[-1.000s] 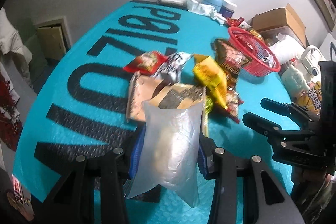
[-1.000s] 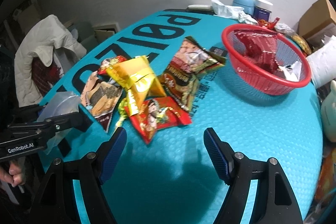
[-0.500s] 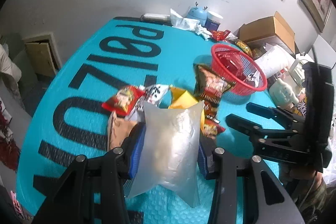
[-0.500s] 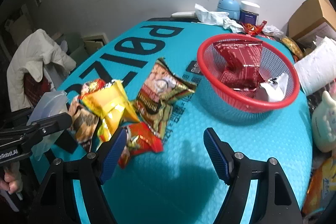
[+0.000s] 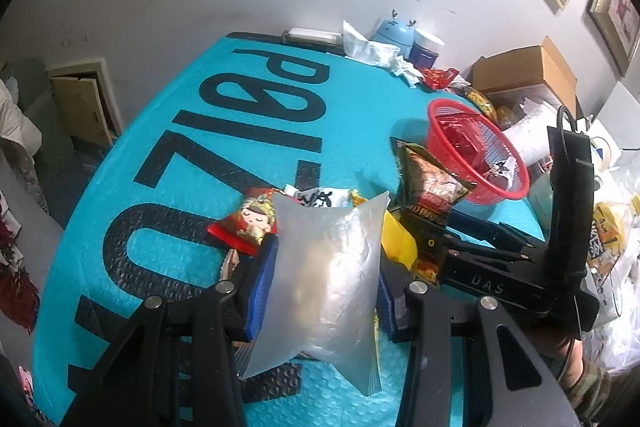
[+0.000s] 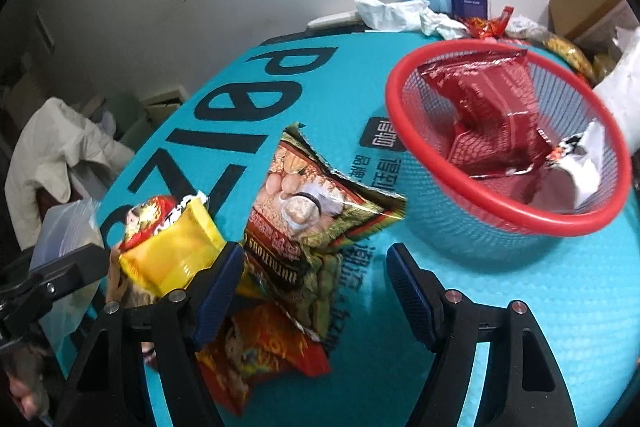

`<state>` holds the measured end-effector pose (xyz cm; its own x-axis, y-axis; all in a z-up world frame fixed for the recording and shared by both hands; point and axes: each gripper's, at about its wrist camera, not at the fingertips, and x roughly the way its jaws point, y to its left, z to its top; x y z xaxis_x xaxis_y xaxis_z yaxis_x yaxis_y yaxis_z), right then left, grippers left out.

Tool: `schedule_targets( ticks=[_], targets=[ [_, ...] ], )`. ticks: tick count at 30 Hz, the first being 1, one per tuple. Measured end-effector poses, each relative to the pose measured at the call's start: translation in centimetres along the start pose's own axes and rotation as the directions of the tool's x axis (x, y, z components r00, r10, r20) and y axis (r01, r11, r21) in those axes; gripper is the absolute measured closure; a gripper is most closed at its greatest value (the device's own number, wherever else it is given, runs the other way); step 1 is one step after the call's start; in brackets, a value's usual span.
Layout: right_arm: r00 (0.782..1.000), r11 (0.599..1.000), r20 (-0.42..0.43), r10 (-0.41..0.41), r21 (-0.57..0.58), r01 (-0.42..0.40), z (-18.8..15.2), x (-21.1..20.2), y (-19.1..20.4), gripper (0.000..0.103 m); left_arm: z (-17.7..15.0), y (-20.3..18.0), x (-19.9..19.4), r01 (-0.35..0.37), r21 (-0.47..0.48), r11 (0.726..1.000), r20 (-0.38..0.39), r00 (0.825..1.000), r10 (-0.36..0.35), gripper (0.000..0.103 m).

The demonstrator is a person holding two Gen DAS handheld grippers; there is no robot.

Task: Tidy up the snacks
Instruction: 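Grasp the brown nut bag with the right gripper while the left gripper holds the clear bag, then carry the clear bag with the left gripper while the right gripper carries the nut bag toward the basket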

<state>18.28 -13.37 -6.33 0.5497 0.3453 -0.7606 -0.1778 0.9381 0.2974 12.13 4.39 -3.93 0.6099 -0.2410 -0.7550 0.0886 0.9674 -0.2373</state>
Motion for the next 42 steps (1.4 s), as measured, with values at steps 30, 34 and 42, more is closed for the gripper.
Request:
schedule_targets(
  ticks=[30,34,42],
  targets=[
    [0.998,1.000,0.070,0.003,-0.026,-0.002,-3.1,-8.0,-0.5,0.065,-2.4,-3.2,-2.8,0.010,0.027,1.000,0.021,1.000,-0.011,0.060],
    [0.998,1.000,0.068,0.015,-0.023,-0.014,-4.1,-9.5,-0.8,0.065,-3.0,-4.4,-3.3,0.019,0.043,0.999,0.030,0.999,-0.020,0.060],
    [0.995,1.000,0.094,-0.019,-0.012,0.020,-6.3,-12.5,-2.3,0.065,-4.2,-7.0,-3.7,0.057,0.071,0.996,0.023,0.998,-0.059,0.060]
  ],
)
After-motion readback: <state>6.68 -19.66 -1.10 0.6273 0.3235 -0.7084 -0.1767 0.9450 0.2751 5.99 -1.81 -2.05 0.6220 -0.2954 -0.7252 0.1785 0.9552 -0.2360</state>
